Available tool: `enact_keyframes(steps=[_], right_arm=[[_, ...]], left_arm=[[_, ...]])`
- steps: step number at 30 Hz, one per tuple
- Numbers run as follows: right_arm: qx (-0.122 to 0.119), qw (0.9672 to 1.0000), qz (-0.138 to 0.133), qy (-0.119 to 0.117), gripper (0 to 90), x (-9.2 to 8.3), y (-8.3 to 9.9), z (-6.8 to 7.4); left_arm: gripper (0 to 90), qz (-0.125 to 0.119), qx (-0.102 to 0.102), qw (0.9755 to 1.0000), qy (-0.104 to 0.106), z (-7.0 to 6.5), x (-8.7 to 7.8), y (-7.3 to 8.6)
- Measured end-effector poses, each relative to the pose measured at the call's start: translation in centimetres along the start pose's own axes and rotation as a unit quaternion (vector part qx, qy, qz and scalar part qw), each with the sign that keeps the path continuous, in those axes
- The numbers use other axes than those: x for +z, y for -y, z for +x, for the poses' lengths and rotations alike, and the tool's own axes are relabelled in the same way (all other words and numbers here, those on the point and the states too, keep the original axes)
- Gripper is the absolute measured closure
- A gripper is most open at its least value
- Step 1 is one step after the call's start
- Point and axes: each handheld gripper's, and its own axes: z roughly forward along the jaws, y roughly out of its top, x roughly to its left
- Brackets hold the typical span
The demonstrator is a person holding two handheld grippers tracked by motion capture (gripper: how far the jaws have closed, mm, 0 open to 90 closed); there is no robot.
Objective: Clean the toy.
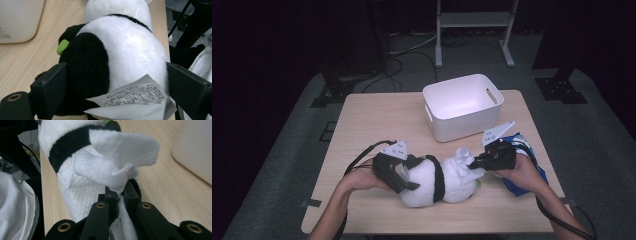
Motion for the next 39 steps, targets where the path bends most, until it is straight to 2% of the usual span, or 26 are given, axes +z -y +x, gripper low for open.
enact_keyframes(steps=[5, 17, 21, 29, 35, 39], right_arm=[[-0.01, 0.9999, 0.009, -0.003, 84.4, 0.1, -0.9, 0.3], [-0.042, 0.9987, 0.011, -0.029, 84.4, 2.2, -4.2, 1.2], [-0.059, 0.9973, 0.016, -0.041, 84.4, 3.5, -5.6, 1.7], [-0.099, 0.9929, 0.021, -0.063, 84.4, 5.7, -8.6, 3.7], [-0.11, 0.9914, 0.02, -0.068, 84.4, 6.4, -10.0, 4.2], [-0.11, 0.9913, 0.026, -0.068, 84.4, 6.5, -10.2, 4.0]], left_arm=[[8.3, 0.012, 0.006, 0.9999, -0.001, -0.1, 0.0, -0.2], [8.2, -0.001, 0.006, 1.0, 0.002, -0.2, 0.0, 0.0], [8.2, -0.003, 0.007, 1.0, 0.002, -0.1, 0.0, 0.0], [8.2, 0.006, 0.013, 0.9999, 0.002, -0.3, 0.0, -0.1], [8.2, 0.006, 0.015, 0.9999, 0.003, -0.3, 0.0, -0.1], [8.2, 0.006, 0.014, 0.9999, 0.003, -0.3, 0.0, -0.2]])
